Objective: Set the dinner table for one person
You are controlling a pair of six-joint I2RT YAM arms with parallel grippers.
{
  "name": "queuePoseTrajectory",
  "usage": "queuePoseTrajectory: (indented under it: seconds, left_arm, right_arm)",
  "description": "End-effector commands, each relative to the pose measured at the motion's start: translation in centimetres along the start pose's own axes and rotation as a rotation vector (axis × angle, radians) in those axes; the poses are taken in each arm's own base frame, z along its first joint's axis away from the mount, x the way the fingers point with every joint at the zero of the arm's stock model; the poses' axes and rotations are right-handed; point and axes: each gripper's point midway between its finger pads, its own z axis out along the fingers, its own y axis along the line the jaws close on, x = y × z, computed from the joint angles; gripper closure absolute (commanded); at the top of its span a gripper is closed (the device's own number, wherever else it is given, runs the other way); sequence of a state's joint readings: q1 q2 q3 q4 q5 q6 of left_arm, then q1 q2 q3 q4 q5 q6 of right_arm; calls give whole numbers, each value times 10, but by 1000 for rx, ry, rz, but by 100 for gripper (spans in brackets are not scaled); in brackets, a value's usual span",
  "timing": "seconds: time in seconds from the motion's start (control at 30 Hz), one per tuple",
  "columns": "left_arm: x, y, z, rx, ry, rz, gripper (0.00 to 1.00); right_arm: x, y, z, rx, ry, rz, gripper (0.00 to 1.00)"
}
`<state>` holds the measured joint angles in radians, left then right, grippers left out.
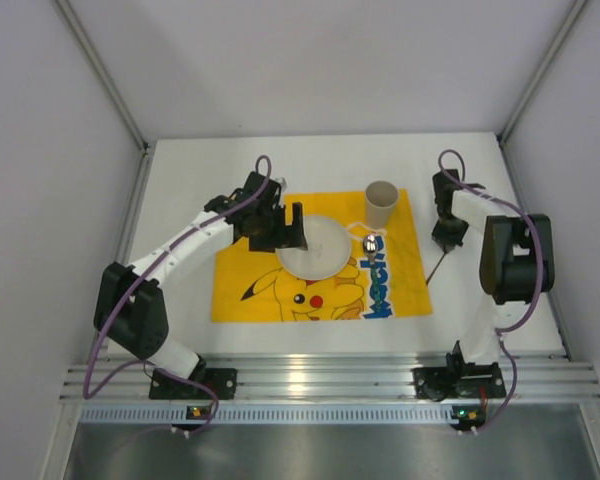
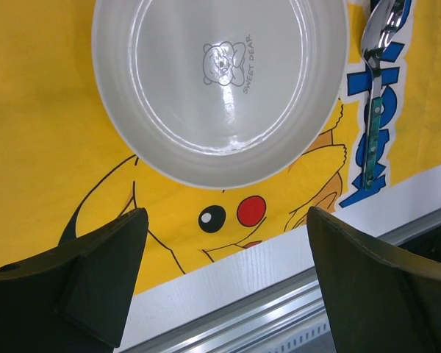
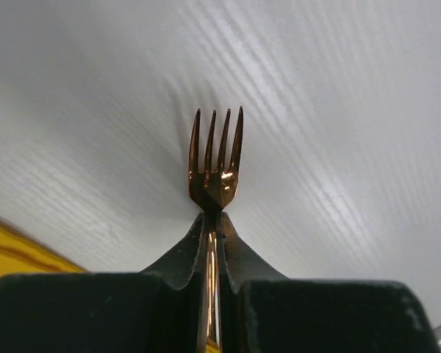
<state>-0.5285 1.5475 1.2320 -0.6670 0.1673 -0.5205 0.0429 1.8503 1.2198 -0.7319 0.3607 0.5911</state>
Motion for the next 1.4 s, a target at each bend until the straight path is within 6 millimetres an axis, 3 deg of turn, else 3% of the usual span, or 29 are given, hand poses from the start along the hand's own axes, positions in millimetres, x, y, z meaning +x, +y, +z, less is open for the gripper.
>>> queuePoseTrajectory:
  seconds: [0.0, 0.07, 0.2, 0.27, 0.4, 0.5, 0.67, 0.77, 0.87, 1.03, 1.33, 1.37]
  left_arm:
    - [-18, -11, -8, 32, -36, 18, 6]
    - [-21, -12, -10, 30, -44, 22, 6]
    - [-32, -21, -19, 48, -63, 43, 6]
    - [-38, -30, -25, 76, -75, 53, 6]
    - [-47, -55, -30, 130, -91, 83, 6]
    - [-54, -87, -35, 173, -118, 130, 6]
    - [-62, -171, -46, 289, -170, 268, 5]
    - [-53, -214, -44, 338, -176, 360, 5]
    - [-38, -245, -41, 379, -179, 424, 5]
    - [-16, -269, -33, 409, -168, 458, 6]
    - [8, -288, -22, 442, -148, 476, 12]
    - [6, -290, -22, 448, -154, 471, 22]
  right_arm:
    - [-48, -27, -28, 87, -151, -33, 100]
    - [-61, -37, -43, 118, -193, -29, 100]
    - [-93, -43, -94, 72, -310, 12, 100]
    - [-95, -44, -110, 47, -320, 18, 100]
    - [-99, -37, -160, -56, -383, 21, 100]
    - [-85, -27, -188, -156, -377, 9, 100]
    - [-41, 7, -231, -373, -339, -50, 100]
    - [-13, 22, -260, -502, -330, -73, 100]
    - [6, 33, -275, -603, -297, -83, 100]
    - [12, 29, -295, -663, -302, -95, 100]
    - [21, 28, -324, -777, -285, -97, 100]
    - [21, 28, -327, -789, -285, -97, 100]
